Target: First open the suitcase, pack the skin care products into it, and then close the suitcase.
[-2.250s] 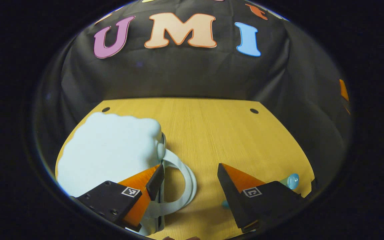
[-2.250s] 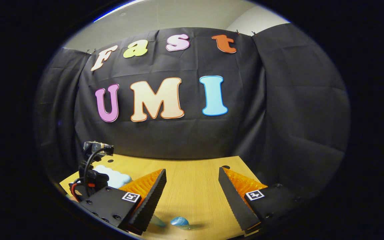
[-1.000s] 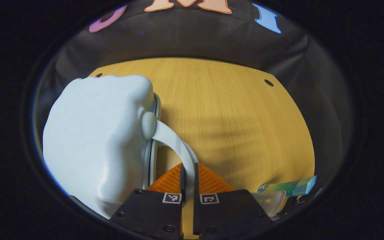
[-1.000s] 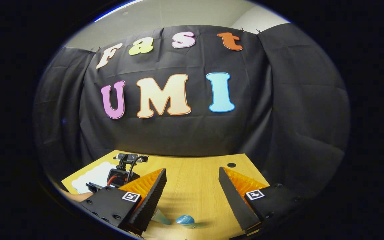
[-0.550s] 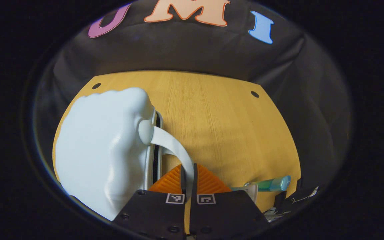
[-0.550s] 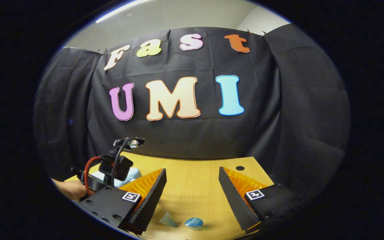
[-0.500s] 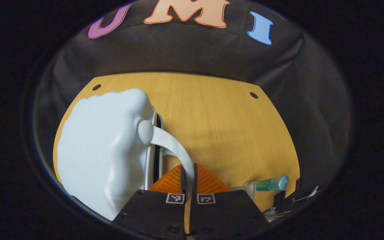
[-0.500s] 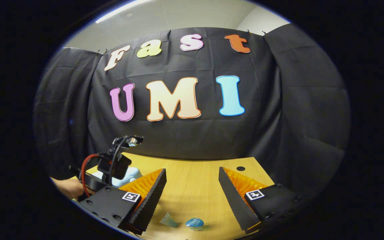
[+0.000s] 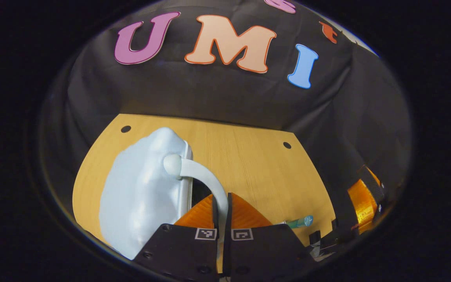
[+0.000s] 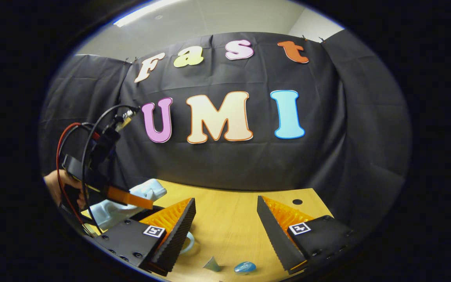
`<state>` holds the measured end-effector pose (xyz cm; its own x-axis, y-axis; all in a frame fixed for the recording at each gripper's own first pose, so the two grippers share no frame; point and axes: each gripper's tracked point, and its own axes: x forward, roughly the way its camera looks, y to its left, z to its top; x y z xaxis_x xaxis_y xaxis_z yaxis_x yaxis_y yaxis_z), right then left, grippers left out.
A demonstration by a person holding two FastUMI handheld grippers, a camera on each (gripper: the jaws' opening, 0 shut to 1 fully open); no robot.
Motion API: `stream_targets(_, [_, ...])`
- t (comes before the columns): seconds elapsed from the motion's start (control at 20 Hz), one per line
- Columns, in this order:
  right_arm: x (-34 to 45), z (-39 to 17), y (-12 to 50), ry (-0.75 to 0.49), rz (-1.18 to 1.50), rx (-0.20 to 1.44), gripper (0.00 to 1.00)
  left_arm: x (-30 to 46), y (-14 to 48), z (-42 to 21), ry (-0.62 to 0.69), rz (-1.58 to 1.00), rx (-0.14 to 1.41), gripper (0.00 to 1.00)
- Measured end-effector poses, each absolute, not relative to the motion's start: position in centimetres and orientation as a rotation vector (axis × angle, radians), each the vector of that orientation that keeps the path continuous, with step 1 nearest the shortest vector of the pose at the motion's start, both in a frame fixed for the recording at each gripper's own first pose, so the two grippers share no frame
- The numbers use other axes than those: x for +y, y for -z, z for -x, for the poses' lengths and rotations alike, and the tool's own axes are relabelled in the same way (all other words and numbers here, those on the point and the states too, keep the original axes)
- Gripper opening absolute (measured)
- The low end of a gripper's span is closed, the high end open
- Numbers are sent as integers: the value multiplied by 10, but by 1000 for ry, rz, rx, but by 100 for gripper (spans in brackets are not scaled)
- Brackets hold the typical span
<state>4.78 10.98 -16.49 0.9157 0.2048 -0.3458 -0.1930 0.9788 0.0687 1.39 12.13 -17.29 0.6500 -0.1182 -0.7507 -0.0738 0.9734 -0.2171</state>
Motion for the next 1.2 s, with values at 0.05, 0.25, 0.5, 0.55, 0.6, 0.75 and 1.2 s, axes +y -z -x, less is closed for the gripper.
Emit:
stream_targets(0.05, [117, -50, 165, -212, -32, 357, 96, 132, 162, -15, 21, 252, 841, 0])
stream_targets(0.25, [143, -61, 166, -218, -17, 351, 99, 192, 129, -23, -5, 288, 769, 0])
stream_targets(0.5, [174, -82, 162, -187, -59, 333, 96, 284, 108, -24, -59, 262, 718, 0])
stream_targets(0.55, [181, -87, 161, -177, -71, 326, 98, 300, 108, -23, -72, 247, 716, 0])
stream_targets(0.6, [188, -92, 163, -169, -74, 329, 96, 316, 109, -22, -90, 228, 710, 0])
stream_targets(0.75, [207, -101, 167, -150, -67, 333, 99, 366, 113, -19, -136, 168, 715, 0])
stream_targets(1.2, [262, -107, 183, -164, -71, 374, 98, 490, 158, 9, -285, 240, 744, 0])
